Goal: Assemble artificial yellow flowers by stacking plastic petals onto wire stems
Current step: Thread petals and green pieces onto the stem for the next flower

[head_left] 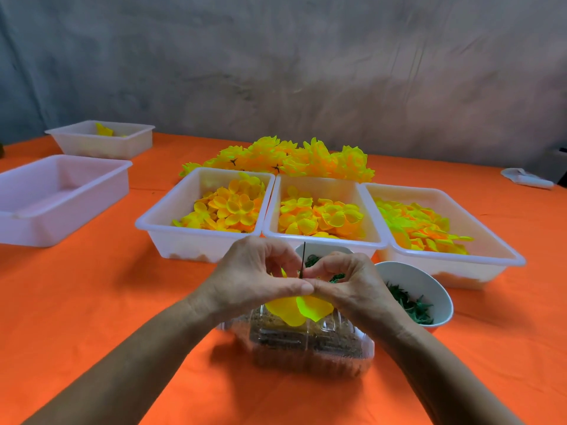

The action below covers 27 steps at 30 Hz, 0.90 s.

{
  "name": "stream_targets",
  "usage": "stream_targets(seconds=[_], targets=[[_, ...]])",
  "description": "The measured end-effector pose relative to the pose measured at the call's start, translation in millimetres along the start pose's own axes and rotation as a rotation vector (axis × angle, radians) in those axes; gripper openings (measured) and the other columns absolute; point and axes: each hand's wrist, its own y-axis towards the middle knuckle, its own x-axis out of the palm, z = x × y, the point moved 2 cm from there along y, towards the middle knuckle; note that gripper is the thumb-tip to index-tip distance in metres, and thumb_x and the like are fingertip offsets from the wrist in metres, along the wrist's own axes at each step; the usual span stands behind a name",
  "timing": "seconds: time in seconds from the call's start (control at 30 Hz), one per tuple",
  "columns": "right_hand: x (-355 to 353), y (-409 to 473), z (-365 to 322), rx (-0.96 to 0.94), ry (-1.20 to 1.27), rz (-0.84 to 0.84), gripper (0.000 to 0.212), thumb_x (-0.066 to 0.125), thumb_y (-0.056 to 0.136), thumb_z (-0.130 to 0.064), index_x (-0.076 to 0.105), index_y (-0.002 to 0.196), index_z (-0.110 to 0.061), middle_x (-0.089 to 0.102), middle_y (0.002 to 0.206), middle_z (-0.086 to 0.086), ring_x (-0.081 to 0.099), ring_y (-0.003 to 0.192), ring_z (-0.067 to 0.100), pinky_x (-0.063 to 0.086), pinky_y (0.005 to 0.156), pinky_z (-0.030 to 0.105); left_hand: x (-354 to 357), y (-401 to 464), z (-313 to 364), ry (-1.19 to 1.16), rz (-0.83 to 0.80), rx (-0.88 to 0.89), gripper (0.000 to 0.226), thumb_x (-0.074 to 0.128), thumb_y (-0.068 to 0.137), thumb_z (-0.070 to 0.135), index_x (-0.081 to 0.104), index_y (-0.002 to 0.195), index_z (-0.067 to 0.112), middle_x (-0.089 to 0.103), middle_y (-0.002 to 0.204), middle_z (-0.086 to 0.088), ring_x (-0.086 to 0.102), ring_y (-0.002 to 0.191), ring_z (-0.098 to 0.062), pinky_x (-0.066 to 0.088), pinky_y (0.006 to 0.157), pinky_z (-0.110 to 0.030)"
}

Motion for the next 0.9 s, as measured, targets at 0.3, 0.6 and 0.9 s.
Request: stream_targets(seconds=[0.3, 0.6, 0.9], targets=[[-1, 0, 7, 0.089, 0.123, -0.014, 0.014, 0.082, 0.069, -0.02, 0.072, 0.074, -0.01, 0.069, 0.075, 0.014, 0.058, 0.067, 0.011, 0.046, 0.061, 0.024, 12, 6, -19, -0.19, 0.085, -0.004, 0.018, 0.088, 0.059, 0.024, 0.072, 0.062, 0.015, 0.066, 0.064, -0.011, 0.056, 0.061, -0.013, 0.044, 0.06, -0.034], [-19, 8, 5, 0.175, 0.235, -0.259, 0.017, 0.073, 0.074, 0.002, 0.072, 0.08, -0.014, 0.069, 0.078, 0.007, 0.062, 0.072, 0.014, 0.051, 0.066, 0.022, 17, 6, -31, -0.26, 0.087, 0.061, 0.018, 0.087, 0.058, 0.023, 0.071, 0.059, 0.016, 0.06, 0.061, -0.005, 0.052, 0.058, -0.016, 0.04, 0.055, -0.032], [-140, 82, 79, 0.222, -0.638, 0.555, 0.018, 0.062, 0.085, -0.008, 0.075, 0.096, -0.014, 0.067, 0.113, 0.013, 0.058, 0.108, 0.03, 0.044, 0.094, 0.034, 14, 13, -32, -0.215, 0.076, 0.083, 0.027, 0.089, 0.056, 0.022, 0.068, 0.056, 0.005, 0.065, 0.075, -0.005, 0.061, 0.077, -0.038, 0.05, 0.063, -0.042]])
